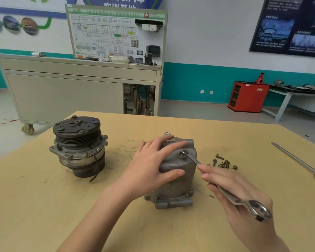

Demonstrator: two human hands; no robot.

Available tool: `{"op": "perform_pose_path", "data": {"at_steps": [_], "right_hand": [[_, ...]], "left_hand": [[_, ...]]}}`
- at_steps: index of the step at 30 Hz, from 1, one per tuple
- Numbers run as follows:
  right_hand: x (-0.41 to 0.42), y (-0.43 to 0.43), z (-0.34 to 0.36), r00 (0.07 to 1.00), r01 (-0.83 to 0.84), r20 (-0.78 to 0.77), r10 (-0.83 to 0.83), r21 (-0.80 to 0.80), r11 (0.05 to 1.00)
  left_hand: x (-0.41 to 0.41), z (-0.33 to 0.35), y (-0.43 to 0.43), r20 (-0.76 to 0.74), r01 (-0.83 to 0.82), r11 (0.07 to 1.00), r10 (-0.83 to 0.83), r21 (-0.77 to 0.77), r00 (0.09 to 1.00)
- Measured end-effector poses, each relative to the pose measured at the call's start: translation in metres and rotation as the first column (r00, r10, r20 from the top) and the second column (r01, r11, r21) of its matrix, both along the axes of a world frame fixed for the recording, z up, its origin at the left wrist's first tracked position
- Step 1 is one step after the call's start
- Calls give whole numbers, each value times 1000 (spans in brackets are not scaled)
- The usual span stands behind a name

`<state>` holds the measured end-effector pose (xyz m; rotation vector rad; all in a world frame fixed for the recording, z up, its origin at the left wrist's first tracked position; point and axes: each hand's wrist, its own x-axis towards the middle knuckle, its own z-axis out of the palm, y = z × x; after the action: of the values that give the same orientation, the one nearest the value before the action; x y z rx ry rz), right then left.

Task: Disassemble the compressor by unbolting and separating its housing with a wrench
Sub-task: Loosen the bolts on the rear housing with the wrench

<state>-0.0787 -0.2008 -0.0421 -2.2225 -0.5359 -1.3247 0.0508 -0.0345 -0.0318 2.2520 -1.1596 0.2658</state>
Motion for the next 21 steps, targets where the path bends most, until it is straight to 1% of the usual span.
{"op": "perform_pose_path", "data": {"at_steps": [2,7,10,11,16,19,21], "right_hand": [[0,-3,2,1000,9,0,-9,-44,999],[1,-10,2,1000,-5,13,7,-136,991],[4,-13,0,999,27,46,-17,-222,975],[5,-13,1,999,31,49,-21,-225,974],[8,-11,8,1000,14,3,-14,-121,993],[1,-9,5,999,6,-38,-4,36,999],[-12,-4,-2,1000,17,8,-18,170,985]], "left_hand": [[1,1,0,36,-15,999,13,43,999],[-2,4,0,32,-24,995,21,95,999],[-3,6,1,40,-26,991,20,132,999],[-3,6,1,38,-27,990,22,141,999],[-3,7,0,27,-35,988,31,153,999],[-3,9,0,37,-48,986,42,163,998],[-2,9,0,47,-58,981,50,184,998]]}}
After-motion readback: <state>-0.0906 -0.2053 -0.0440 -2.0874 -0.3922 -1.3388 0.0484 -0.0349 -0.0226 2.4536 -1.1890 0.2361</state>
